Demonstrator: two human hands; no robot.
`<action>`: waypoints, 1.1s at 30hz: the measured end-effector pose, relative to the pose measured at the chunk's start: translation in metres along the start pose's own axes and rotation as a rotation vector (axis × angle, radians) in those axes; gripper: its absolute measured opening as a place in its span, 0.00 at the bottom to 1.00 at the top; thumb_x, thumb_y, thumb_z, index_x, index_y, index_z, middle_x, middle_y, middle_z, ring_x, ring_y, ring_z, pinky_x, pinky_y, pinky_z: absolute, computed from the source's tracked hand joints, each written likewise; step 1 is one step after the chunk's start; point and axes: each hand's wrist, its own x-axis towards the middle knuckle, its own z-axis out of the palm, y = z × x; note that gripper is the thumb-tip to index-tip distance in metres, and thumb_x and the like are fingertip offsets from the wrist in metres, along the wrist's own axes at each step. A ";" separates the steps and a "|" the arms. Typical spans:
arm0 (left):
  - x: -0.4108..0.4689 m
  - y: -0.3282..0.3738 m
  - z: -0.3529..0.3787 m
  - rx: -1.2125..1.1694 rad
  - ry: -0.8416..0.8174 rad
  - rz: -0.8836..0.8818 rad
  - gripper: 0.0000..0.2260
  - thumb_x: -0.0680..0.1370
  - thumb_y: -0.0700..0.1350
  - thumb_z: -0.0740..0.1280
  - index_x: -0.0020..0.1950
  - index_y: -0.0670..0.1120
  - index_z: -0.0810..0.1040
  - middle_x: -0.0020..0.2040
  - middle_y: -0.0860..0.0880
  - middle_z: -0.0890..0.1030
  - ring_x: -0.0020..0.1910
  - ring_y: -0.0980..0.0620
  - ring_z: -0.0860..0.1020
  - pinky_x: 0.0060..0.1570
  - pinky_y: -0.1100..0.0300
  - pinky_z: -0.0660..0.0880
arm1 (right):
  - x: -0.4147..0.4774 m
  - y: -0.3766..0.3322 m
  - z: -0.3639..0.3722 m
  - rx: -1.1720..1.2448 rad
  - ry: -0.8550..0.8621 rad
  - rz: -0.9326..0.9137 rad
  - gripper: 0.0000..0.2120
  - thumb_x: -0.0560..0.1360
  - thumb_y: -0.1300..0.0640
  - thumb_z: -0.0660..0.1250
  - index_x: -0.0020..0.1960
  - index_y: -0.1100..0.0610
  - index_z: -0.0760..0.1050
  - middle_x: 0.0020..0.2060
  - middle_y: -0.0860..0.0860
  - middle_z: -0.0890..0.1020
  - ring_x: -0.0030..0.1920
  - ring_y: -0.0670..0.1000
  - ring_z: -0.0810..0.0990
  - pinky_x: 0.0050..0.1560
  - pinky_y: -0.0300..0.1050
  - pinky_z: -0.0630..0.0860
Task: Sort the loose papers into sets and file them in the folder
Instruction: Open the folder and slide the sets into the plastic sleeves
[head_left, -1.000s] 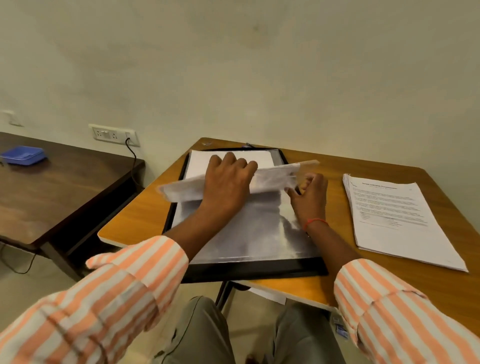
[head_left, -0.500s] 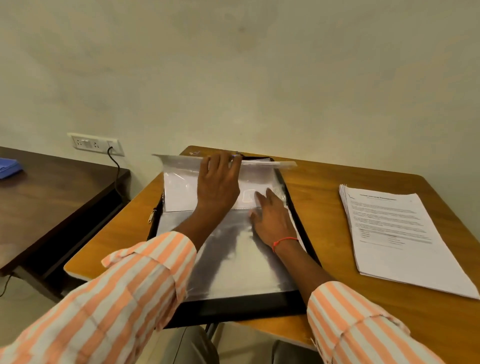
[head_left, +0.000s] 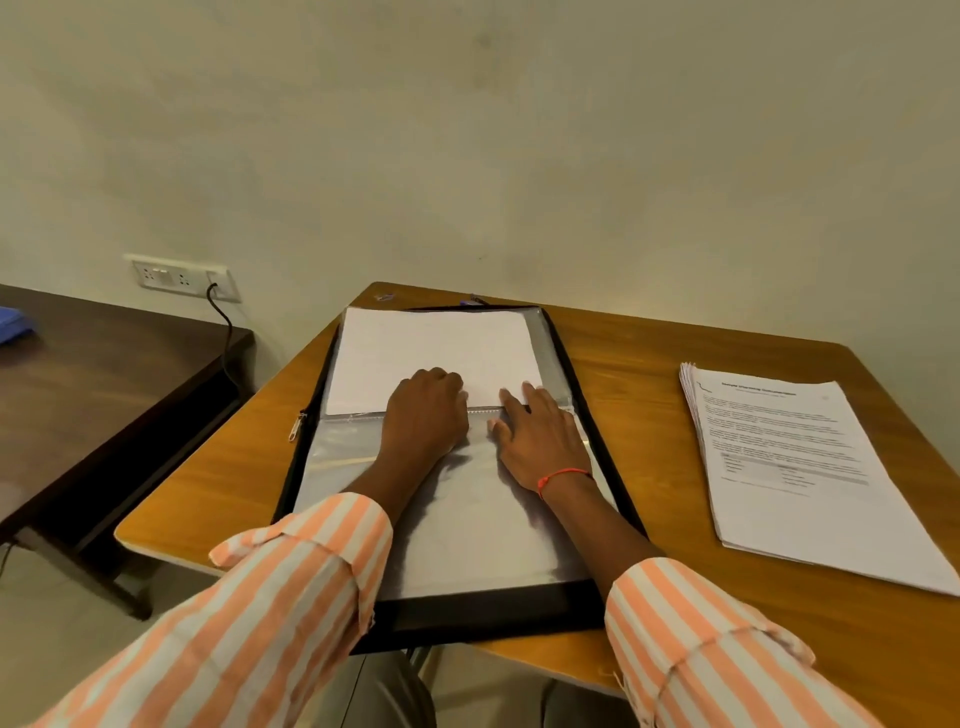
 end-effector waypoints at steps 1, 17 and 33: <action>0.000 0.000 0.000 0.004 -0.011 0.000 0.13 0.81 0.52 0.60 0.51 0.48 0.82 0.46 0.49 0.82 0.44 0.48 0.78 0.44 0.53 0.77 | 0.000 -0.001 -0.001 0.000 -0.008 0.003 0.28 0.83 0.41 0.50 0.81 0.48 0.55 0.81 0.54 0.55 0.81 0.56 0.50 0.78 0.59 0.53; -0.029 0.034 0.000 -0.200 -0.035 0.026 0.12 0.81 0.46 0.62 0.60 0.45 0.80 0.57 0.47 0.81 0.56 0.47 0.78 0.55 0.55 0.75 | -0.001 -0.005 -0.010 0.058 0.004 0.042 0.29 0.83 0.47 0.53 0.81 0.54 0.52 0.81 0.55 0.55 0.80 0.55 0.52 0.78 0.55 0.54; -0.050 0.056 -0.006 -0.308 -0.149 0.141 0.18 0.78 0.62 0.64 0.59 0.52 0.82 0.58 0.52 0.83 0.56 0.50 0.79 0.58 0.53 0.75 | -0.044 0.050 -0.046 -0.098 0.068 0.087 0.20 0.78 0.39 0.62 0.55 0.53 0.81 0.52 0.53 0.81 0.57 0.56 0.75 0.60 0.53 0.71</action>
